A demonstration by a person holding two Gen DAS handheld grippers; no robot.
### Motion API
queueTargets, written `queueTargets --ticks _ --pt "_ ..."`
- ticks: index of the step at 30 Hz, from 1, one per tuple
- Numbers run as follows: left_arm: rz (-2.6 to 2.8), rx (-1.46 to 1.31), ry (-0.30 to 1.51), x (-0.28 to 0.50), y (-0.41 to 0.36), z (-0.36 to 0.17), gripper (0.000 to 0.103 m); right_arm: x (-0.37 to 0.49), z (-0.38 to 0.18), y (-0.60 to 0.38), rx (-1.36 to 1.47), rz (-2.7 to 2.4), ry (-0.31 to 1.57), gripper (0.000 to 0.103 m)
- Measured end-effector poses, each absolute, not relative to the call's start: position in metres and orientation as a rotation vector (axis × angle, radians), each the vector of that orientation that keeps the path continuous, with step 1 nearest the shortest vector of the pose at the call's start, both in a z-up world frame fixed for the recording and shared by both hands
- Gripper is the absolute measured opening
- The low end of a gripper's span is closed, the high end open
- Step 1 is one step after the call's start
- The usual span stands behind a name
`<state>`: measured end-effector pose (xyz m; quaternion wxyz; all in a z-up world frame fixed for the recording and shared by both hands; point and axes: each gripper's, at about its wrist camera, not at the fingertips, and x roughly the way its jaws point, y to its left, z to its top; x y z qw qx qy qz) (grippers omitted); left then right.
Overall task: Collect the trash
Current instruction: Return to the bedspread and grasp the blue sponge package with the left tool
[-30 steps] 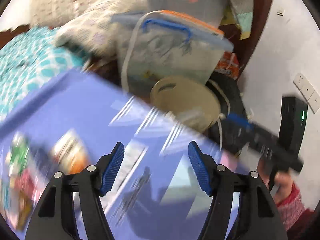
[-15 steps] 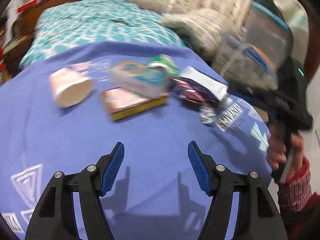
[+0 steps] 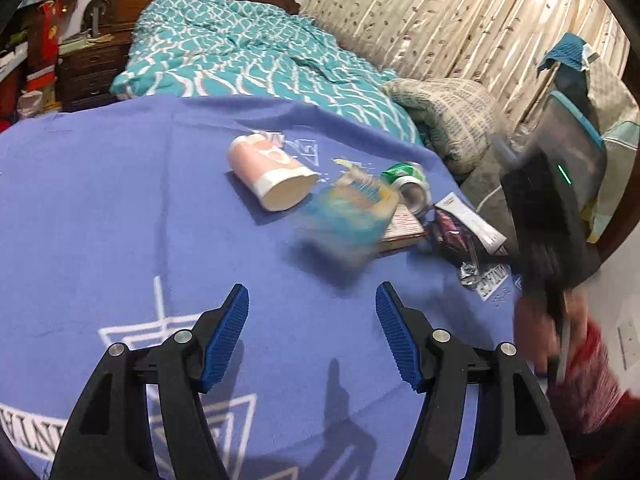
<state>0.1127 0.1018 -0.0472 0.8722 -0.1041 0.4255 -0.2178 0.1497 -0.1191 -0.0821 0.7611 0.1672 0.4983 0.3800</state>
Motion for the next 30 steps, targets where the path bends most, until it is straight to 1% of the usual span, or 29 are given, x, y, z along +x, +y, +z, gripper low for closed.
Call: queueTargets --ticks 2,3,4,6,7,8,11,16,19,21,23,24,25,27,28,30 --pt "-0.465 -0.207 0.880 0.118 0.093 -0.046 0.068 0.129 -0.081 -0.123 0.303 0.760 1.035 0.041" --pt "-0.439 -0.191 0.875 0.124 0.087 -0.044 0.077 0.124 -0.078 -0.130 0.277 0.707 0.999 0.042" --pt "-0.417 -0.177 0.862 0.127 0.083 -0.041 0.080 0.121 -0.076 -0.140 0.271 0.653 0.964 0.042" --pt "-0.406 -0.136 0.831 0.135 0.072 -0.038 0.082 0.128 -0.076 -0.162 0.308 0.577 0.948 0.042" --pt "-0.401 -0.111 0.818 0.140 0.067 -0.038 0.088 0.134 -0.076 -0.170 0.333 0.552 0.954 0.042" --pt "-0.391 -0.083 0.811 0.147 0.062 -0.038 0.091 0.144 -0.077 -0.180 0.365 0.515 0.958 0.042" --pt "-0.412 -0.066 0.864 0.174 0.052 -0.047 0.092 0.179 -0.080 -0.200 0.421 0.397 0.953 0.043" --pt "-0.418 -0.159 0.948 0.198 0.043 -0.062 0.092 0.230 -0.101 -0.196 0.500 0.338 1.004 0.043" --pt "-0.409 -0.137 0.960 0.200 0.032 -0.066 0.092 0.221 -0.102 -0.194 0.517 0.366 0.998 0.042" --pt "-0.409 -0.111 0.967 0.200 0.026 -0.071 0.090 0.202 -0.103 -0.186 0.550 0.457 1.028 0.042" --pt "-0.408 -0.063 0.953 0.191 0.023 -0.071 0.085 0.172 -0.103 -0.169 0.510 0.546 1.055 0.042" --pt "-0.409 -0.041 0.947 0.185 0.022 -0.071 0.078 0.161 -0.104 -0.161 0.494 0.580 1.063 0.042" --pt "-0.410 -0.021 0.947 0.179 0.023 -0.071 0.065 0.144 -0.105 -0.154 0.462 0.618 1.069 0.042" --pt "-0.387 0.033 0.954 0.168 0.026 -0.075 0.050 0.117 -0.104 -0.143 0.374 0.641 1.049 0.043" --pt "-0.364 0.066 0.948 0.162 0.027 -0.076 0.046 0.106 -0.104 -0.140 0.326 0.627 1.032 0.043" --pt "-0.367 0.080 0.954 0.149 0.034 -0.077 0.046 0.093 -0.106 -0.140 0.286 0.590 1.005 0.043"
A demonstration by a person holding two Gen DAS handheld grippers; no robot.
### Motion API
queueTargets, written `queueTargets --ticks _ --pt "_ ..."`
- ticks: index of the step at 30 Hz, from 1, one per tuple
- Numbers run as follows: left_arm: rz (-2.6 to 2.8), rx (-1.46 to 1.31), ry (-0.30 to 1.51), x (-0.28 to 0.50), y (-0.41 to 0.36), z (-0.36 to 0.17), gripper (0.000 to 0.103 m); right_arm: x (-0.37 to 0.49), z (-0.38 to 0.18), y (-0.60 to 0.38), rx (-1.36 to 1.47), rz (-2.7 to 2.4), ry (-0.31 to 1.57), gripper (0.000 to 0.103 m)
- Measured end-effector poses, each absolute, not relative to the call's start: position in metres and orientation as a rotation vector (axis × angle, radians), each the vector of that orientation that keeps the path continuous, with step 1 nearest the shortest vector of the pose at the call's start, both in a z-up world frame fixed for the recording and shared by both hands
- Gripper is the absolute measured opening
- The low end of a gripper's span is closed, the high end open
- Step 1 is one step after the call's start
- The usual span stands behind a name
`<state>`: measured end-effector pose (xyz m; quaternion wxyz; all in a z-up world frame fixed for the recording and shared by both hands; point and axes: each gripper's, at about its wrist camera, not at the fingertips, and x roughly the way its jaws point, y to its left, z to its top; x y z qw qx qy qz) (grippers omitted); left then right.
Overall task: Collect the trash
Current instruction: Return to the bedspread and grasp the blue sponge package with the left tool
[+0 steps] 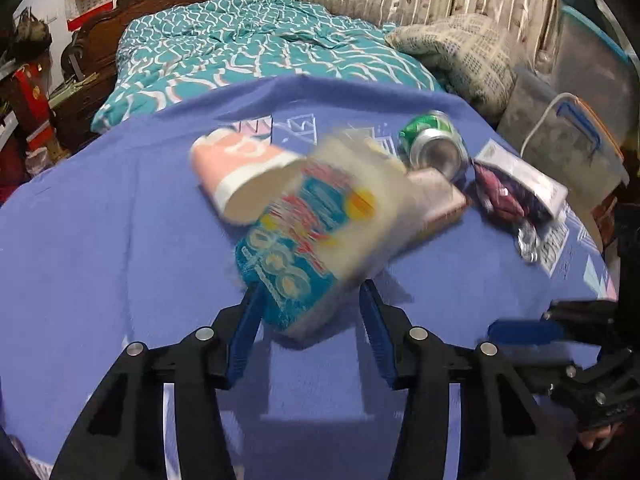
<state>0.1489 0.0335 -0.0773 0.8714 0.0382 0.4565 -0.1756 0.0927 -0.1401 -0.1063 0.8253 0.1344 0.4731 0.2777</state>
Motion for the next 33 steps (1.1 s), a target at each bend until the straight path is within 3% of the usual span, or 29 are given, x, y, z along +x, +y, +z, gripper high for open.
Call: queueTargets --ticks 5,9,13,16,21,33 --pt "-0.348 0.042 0.983 0.128 0.054 -0.079 0.051 0.089 -0.111 -0.157 0.404 0.544 0.985 0.043" --pt "-0.316 0.033 0.942 0.116 0.069 -0.069 0.066 0.089 -0.107 -0.157 0.418 0.536 0.977 0.043" --pt "-0.301 0.039 0.909 0.117 0.075 -0.060 0.069 0.084 -0.109 -0.154 0.414 0.529 0.986 0.043" --pt "-0.298 0.036 0.896 0.121 0.075 -0.057 0.084 0.081 -0.116 -0.152 0.426 0.508 0.996 0.043" --pt "-0.349 0.123 0.854 0.134 0.056 -0.053 0.089 0.079 -0.126 -0.159 0.483 0.512 0.988 0.044" --pt "-0.406 0.308 0.845 0.168 0.010 -0.075 0.089 0.073 -0.132 -0.167 0.549 0.553 0.947 0.046"
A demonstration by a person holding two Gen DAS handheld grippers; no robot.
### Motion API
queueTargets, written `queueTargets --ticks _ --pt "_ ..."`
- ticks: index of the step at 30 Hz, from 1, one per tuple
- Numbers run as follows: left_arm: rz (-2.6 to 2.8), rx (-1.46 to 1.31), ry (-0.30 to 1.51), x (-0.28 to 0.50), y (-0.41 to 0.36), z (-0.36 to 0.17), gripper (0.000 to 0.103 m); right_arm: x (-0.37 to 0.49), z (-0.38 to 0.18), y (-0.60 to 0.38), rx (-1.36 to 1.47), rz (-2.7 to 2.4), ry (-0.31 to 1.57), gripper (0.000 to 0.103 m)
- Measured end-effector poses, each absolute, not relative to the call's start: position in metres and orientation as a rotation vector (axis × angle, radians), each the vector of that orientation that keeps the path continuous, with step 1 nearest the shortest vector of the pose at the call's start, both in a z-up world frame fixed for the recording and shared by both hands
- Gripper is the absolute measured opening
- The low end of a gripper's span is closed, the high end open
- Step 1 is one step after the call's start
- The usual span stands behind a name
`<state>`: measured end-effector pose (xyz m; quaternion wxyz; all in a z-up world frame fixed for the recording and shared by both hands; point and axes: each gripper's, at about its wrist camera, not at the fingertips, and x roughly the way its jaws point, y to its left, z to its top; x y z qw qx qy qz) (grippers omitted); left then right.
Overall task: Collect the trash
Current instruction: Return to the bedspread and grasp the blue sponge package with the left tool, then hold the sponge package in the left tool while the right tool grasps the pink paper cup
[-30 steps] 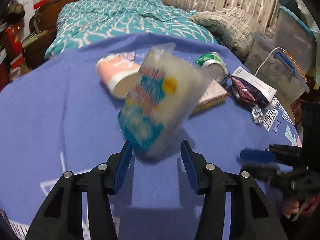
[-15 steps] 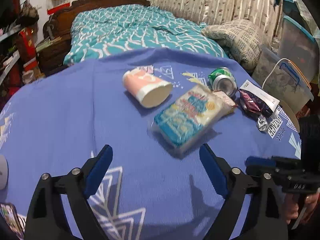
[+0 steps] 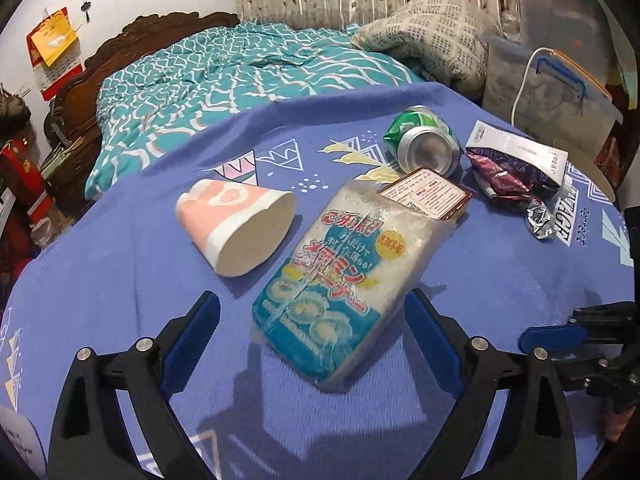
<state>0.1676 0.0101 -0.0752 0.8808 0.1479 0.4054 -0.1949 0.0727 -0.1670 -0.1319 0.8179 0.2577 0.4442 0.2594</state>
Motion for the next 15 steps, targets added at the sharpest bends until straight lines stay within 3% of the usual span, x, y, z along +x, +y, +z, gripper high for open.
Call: queueTargets --ticks 8,12,15 --pt "-0.423 0.318 0.866 0.173 0.000 -0.086 0.089 0.070 -0.129 -0.160 0.513 0.575 0.931 0.056" --pt "-0.412 0.327 0.863 0.168 -0.003 -0.090 0.072 0.070 -0.129 -0.160 0.516 0.573 0.929 0.057" --pt "-0.394 0.332 0.855 0.159 -0.002 -0.089 0.067 0.071 -0.129 -0.162 0.520 0.571 0.927 0.057"
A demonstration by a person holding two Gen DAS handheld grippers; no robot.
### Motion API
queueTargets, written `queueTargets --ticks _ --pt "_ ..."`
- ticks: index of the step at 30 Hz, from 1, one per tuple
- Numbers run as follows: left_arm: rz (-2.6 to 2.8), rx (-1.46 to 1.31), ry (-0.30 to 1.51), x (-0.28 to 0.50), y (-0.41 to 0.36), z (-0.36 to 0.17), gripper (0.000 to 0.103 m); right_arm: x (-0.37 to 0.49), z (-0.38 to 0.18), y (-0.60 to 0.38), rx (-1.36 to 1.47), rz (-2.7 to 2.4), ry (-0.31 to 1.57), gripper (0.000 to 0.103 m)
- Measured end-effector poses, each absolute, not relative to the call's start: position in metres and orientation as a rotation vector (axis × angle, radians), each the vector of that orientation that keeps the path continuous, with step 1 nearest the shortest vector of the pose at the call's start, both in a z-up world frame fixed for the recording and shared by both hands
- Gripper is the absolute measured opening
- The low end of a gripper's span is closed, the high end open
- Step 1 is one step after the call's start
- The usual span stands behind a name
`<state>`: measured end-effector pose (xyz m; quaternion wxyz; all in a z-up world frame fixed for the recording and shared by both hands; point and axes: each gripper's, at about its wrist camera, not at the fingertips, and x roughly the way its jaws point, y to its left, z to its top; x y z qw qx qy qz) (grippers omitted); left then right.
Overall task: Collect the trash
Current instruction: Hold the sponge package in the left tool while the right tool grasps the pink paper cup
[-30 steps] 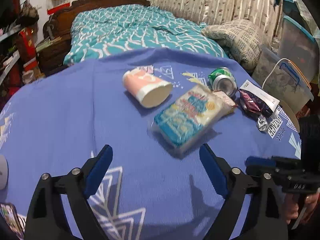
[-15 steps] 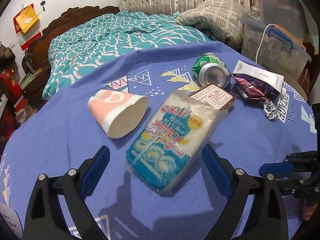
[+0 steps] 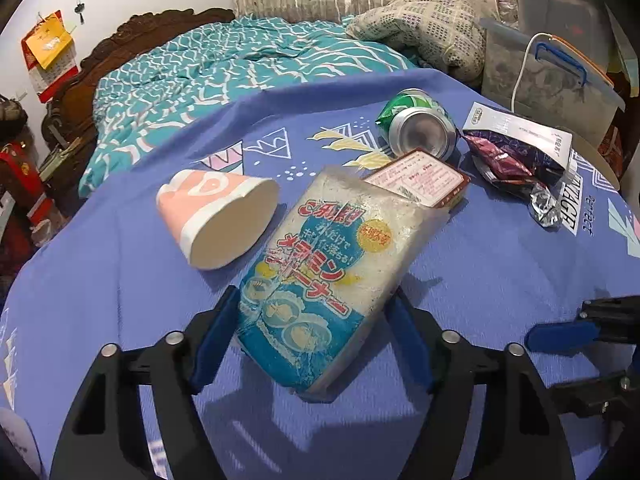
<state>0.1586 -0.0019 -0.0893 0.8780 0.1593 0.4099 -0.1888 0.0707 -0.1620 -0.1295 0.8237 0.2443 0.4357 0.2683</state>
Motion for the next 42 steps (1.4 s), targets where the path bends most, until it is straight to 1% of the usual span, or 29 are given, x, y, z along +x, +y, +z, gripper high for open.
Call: queueTargets --ticks 4,10,11,12,14,17,19,20,21,23,25,26,27,28,29,31,35,39,40,41,42 --pt "-0.378 0.304 0.848 0.138 0.010 -0.086 0.067 0.070 -0.130 -0.162 0.514 0.572 0.926 0.058" --pt "-0.331 0.193 0.848 0.103 0.056 -0.081 0.067 0.069 -0.128 -0.162 0.511 0.559 0.931 0.058" --pt "-0.316 0.174 0.848 0.097 0.065 -0.080 0.067 0.069 -0.126 -0.160 0.493 0.552 0.934 0.059" --pt "-0.296 0.153 0.846 0.092 0.077 -0.078 0.067 0.070 -0.122 -0.155 0.468 0.555 0.932 0.064" --pt "-0.254 0.117 0.840 0.084 0.098 -0.076 0.067 0.077 -0.111 -0.142 0.396 0.570 0.922 0.065" --pt "-0.158 0.086 0.837 0.078 0.128 -0.078 0.067 0.106 -0.080 -0.106 0.229 0.591 0.888 0.066" --pt "-0.149 0.040 0.828 0.076 0.140 -0.076 0.068 0.131 -0.062 -0.082 0.149 0.592 0.846 0.075" --pt "-0.137 0.026 0.827 0.076 0.144 -0.076 0.068 0.141 -0.057 -0.073 0.115 0.579 0.829 0.085" --pt "-0.135 0.019 0.825 0.076 0.144 -0.076 0.068 0.158 -0.051 -0.059 0.059 0.559 0.807 0.089" --pt "-0.130 0.027 0.817 0.076 0.142 -0.076 0.068 0.190 -0.050 -0.035 -0.036 0.539 0.813 0.091" --pt "-0.129 0.045 0.813 0.076 0.140 -0.075 0.068 0.227 -0.058 -0.016 -0.085 0.485 0.857 0.091" --pt "-0.130 0.048 0.809 0.076 0.140 -0.075 0.068 0.240 -0.060 -0.015 -0.058 0.474 0.885 0.090" --pt "-0.131 0.047 0.803 0.074 0.140 -0.074 0.068 0.254 -0.063 -0.018 0.021 0.461 0.922 0.085" --pt "-0.131 0.045 0.799 0.074 0.141 -0.074 0.068 0.264 -0.065 -0.026 0.132 0.455 0.949 0.083" --pt "-0.130 0.043 0.794 0.072 0.142 -0.074 0.068 0.270 -0.065 -0.034 0.238 0.460 0.958 0.081" --pt "-0.137 0.039 0.783 0.071 0.142 -0.072 0.068 0.275 -0.066 -0.046 0.344 0.449 0.955 0.081" --pt "-0.161 0.043 0.779 0.071 0.142 -0.072 0.068 0.290 -0.078 -0.048 0.344 0.378 0.994 0.081" --pt "-0.155 0.038 0.767 0.070 0.141 -0.070 0.069 0.322 -0.107 -0.052 0.401 0.365 1.121 0.081" --pt "-0.150 0.033 0.765 0.070 0.142 -0.070 0.069 0.324 -0.113 -0.052 0.418 0.363 1.154 0.080" --pt "-0.147 0.030 0.764 0.071 0.143 -0.070 0.069 0.325 -0.119 -0.051 0.447 0.386 1.186 0.069" --pt "-0.147 0.026 0.764 0.071 0.143 -0.070 0.069 0.324 -0.124 -0.049 0.489 0.426 1.218 0.062"
